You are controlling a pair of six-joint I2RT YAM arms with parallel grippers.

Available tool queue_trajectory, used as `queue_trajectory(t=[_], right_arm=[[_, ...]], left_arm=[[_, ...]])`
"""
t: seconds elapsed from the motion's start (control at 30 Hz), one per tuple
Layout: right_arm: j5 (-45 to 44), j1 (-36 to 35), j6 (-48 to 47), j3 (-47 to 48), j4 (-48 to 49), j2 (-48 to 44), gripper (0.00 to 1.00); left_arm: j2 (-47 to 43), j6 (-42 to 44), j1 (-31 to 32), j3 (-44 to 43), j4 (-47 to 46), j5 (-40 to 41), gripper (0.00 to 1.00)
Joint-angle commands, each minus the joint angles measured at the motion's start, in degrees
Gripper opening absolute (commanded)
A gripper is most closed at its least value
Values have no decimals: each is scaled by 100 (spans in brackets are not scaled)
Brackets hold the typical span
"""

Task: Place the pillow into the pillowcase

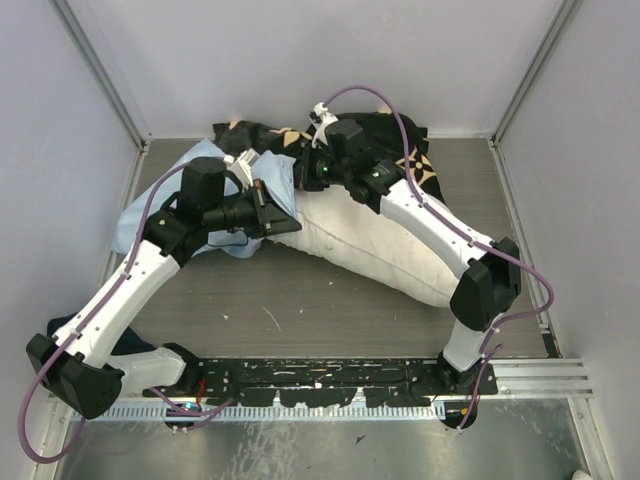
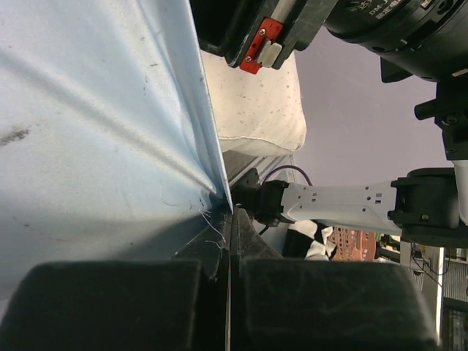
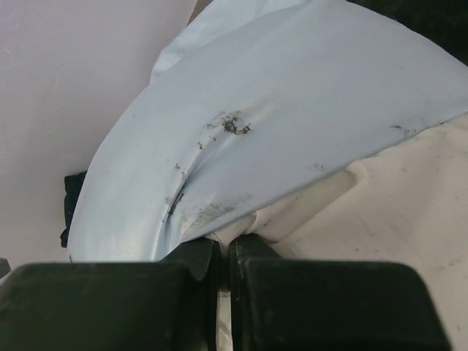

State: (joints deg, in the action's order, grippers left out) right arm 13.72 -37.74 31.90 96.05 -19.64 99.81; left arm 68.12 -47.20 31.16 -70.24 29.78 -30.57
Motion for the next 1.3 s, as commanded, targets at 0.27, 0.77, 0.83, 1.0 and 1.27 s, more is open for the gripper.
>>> queue_trajectory(t=[0.27,0.77,0.83,1.0,1.27], right_arm=[[-198,116,271,562,1798,336,1],[113,449,73,784,1238,363,28],[175,533,35,596,1071,180,46],[178,683,-269,-106,456,-622,60],[-10,741,-777,-1106,-560,-2289,64]], left_arm=[[122,-385,231,-1715,282,-1331,0],[358,-782,457,7,-711,-1244,0],[419,-701,451,-219,-584,-1261,0],[675,-686,453,-199,-602,-1201,0],[789,-744,444,19,-755,-1202,0]])
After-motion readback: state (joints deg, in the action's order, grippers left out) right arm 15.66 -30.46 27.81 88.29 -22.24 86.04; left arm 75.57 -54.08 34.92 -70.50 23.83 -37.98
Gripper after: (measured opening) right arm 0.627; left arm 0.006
